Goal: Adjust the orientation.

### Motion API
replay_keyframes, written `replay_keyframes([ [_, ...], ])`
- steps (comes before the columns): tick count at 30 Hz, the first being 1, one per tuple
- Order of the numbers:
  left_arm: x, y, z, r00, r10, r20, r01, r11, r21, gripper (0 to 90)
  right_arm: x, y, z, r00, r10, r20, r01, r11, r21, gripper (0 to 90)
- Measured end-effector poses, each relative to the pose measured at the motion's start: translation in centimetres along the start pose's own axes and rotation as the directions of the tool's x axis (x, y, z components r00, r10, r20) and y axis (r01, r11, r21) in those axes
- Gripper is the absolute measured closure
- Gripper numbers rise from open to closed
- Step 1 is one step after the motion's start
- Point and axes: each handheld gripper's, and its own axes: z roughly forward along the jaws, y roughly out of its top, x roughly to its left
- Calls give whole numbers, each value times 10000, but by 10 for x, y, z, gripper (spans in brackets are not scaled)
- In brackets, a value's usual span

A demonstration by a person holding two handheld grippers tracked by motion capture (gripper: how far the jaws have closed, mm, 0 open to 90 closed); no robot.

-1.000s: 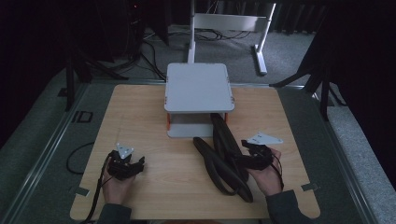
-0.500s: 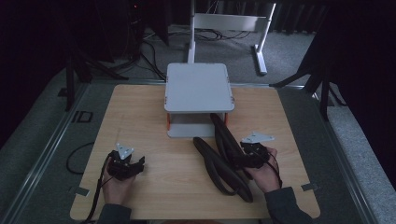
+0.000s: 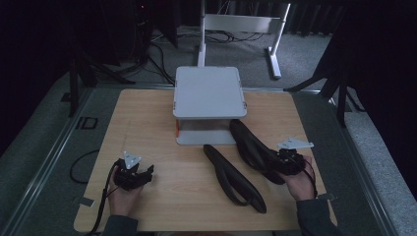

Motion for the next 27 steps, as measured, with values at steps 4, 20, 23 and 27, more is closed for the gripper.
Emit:
replay_keyframes([
  [4,-2,0,-3,9999,57,156,-56,9999,-92,349,-4,0,-14,9997,-230,-88,228,9995,-208,701],
  [20,-7,10,-19,9952,260,944,-200,9977,-642,367,-5,15,-73,9888,-796,-1262,575,9838,-1698,706],
  [23,-8,13,-25,9919,411,1201,-316,9963,-799,368,6,23,-77,9792,-1243,-1602,934,9778,-1876,706],
  [27,-10,16,-33,9880,685,1384,-553,9938,-965,368,25,35,-76,9602,-1802,-2135,1349,9682,-2104,706],
])
